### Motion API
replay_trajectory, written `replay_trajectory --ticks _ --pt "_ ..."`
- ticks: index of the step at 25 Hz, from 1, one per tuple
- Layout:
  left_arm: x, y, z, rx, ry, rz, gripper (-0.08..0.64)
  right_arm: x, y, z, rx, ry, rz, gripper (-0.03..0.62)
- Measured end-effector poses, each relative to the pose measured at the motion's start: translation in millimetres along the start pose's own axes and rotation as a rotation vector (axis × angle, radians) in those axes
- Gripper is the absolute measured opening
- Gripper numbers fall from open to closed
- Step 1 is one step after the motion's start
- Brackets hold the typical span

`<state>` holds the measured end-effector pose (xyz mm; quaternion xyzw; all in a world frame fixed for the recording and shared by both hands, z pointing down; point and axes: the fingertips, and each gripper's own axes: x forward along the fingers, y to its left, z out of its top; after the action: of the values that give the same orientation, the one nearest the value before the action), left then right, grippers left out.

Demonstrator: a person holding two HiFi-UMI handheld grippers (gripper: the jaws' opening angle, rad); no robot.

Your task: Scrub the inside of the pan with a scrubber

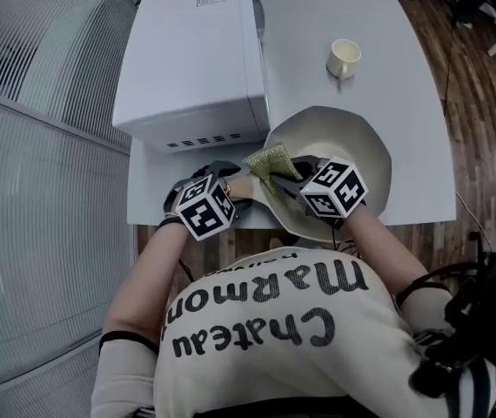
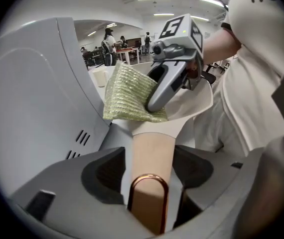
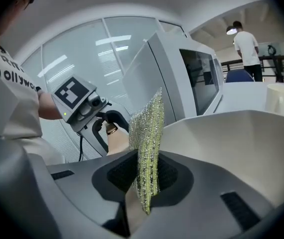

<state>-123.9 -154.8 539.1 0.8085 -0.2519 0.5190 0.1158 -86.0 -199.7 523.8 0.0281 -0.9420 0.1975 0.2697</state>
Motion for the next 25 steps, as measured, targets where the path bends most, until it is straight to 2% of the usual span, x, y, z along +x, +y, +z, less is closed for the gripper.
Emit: replay_trajectory --ticks 2,6,8,14,22,25 --pt "2.0 -5.1 0.0 0.047 0.003 -0.011 0.253 6.5 -1.2 -0.3 -0.014 0.018 0.045 0.054" --pt "1.8 -8.3 2.3 0.078 -0.017 -0.019 0.25 17.4 -5.5 0.0 -0.049 0.051 0.099 0.054" --pt "1.4 -9.8 2.6 0.109 -0.003 -0.03 0.255 18.9 -11.2 1.6 -0.064 0.04 0.085 0.054" --pt "0.1 -15.1 1.9 0.184 0.021 -0.089 0.25 19.2 -39.8 10.4 -0.059 -0.002 -0.097 0.054" --pt "-0.3 -14.6 1.1 0.233 0.035 -0.097 0.25 14.4 -84.9 15.2 0.128 -0.019 -0.321 0.054" --pt "0.0 -14.7 0.6 0.236 0.032 -0.096 0.249 11.0 -101.5 13.1 0.186 -0.019 -0.38 0.054"
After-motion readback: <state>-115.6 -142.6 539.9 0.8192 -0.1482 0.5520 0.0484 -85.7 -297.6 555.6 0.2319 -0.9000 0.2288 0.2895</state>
